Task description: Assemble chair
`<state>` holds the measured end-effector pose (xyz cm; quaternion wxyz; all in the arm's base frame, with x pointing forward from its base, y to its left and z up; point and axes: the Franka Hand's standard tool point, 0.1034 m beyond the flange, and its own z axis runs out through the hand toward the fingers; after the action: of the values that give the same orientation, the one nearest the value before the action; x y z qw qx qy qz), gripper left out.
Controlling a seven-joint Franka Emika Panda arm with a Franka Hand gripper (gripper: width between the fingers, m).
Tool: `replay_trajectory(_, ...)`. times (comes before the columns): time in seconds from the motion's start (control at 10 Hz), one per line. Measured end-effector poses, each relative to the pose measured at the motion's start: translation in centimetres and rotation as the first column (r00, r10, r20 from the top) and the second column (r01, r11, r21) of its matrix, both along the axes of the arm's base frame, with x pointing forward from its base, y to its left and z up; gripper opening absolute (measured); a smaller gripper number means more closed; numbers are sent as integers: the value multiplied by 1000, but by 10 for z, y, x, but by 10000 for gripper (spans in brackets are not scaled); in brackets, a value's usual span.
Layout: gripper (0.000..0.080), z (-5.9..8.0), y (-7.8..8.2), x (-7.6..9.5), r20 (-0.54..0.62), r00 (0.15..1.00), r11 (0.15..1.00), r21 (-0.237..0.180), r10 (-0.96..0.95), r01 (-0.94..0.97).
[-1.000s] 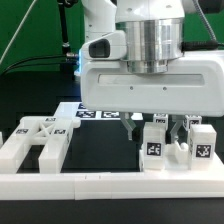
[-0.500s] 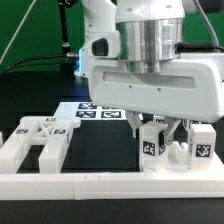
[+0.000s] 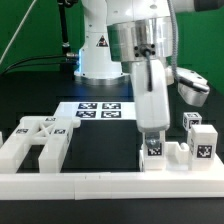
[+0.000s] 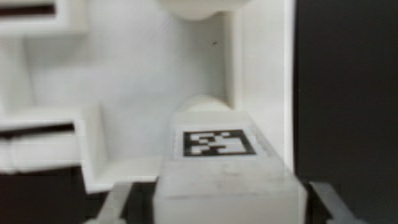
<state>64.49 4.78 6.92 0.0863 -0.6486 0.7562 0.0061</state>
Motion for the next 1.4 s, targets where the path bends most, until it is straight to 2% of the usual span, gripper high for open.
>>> replay_trajectory(0.2,294,-1,0,0,-5,1000,1000,2,-25,25)
replay_trajectory(0.3,471,-1,0,-1,0,998,998,-12,69,-69)
replay_trajectory(0.4,608,0,0,1,18,971,971,-39,238,-237)
replay_trajectory(0.5,608,0,2,1,30,922,922,-62,385,-383)
replay_trajectory(0.7,647,-3,8,-5,28,727,726,-86,686,-682)
replay_trajectory(0.8,647,-3,7,-4,28,714,713,-90,700,-695)
replay_trajectory(1.0,648,-3,7,-5,30,611,610,-111,791,-785)
replay_trajectory(1.1,648,-3,6,-4,18,508,505,-137,861,-852)
replay_trajectory(1.2,648,0,9,2,-45,320,304,-213,946,-929)
replay_trajectory(1.3,648,-1,11,1,-37,360,345,-210,932,-915)
replay_trajectory(1.4,522,-1,9,1,-38,361,346,-210,932,-914)
